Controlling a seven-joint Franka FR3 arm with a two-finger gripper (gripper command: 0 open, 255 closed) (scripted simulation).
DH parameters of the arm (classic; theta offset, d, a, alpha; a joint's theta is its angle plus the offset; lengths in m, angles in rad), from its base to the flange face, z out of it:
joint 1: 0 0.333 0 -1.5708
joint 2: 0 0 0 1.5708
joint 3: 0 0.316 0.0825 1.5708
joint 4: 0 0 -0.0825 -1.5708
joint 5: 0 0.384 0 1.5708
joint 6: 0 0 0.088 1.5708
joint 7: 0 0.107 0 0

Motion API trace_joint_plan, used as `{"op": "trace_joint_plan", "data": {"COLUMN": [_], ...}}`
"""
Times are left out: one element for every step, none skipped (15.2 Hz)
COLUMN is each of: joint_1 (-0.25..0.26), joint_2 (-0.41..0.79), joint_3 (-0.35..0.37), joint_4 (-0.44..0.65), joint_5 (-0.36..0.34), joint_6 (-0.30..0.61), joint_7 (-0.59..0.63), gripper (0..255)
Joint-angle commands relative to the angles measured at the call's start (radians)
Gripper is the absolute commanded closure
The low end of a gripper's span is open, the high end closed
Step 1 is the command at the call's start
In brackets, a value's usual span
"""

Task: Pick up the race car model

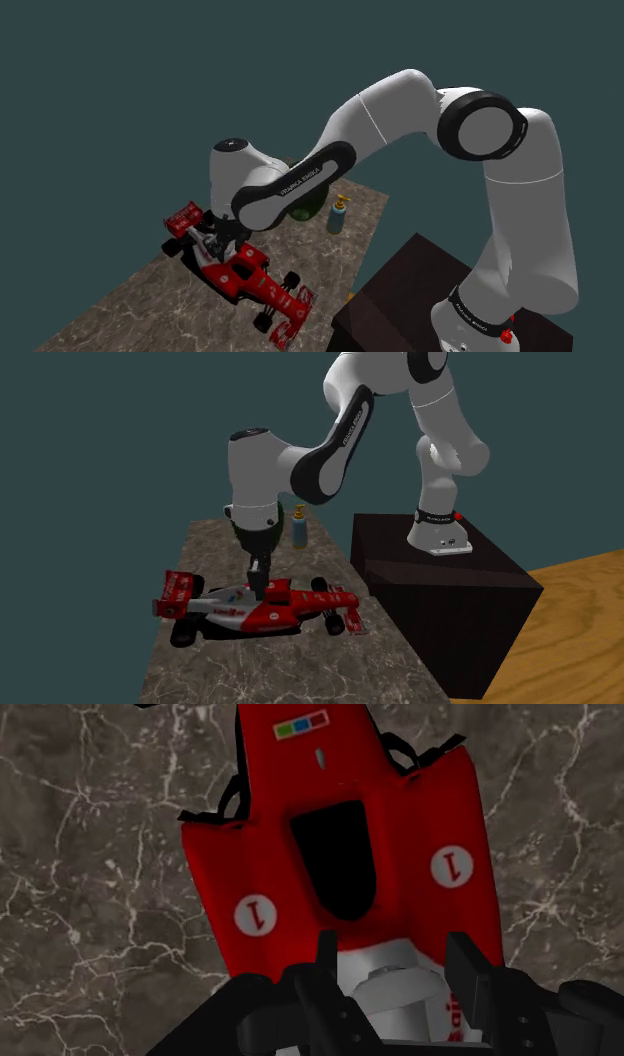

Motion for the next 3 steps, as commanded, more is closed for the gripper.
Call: {"op": "trace_joint_plan", "data": {"joint_1": [-0.005,-0.005,-0.005], "joint_2": [-0.02,-0.021,-0.021], "joint_3": [0.006,0.007,0.007], "joint_4": [0.007,0.007,0.007], "joint_5": [0.008,0.009,0.009], "joint_6": [-0.023,-0.024,-0.024], "joint_7": [-0.005,-0.005,-0.005], "gripper": [255,255,255]}}
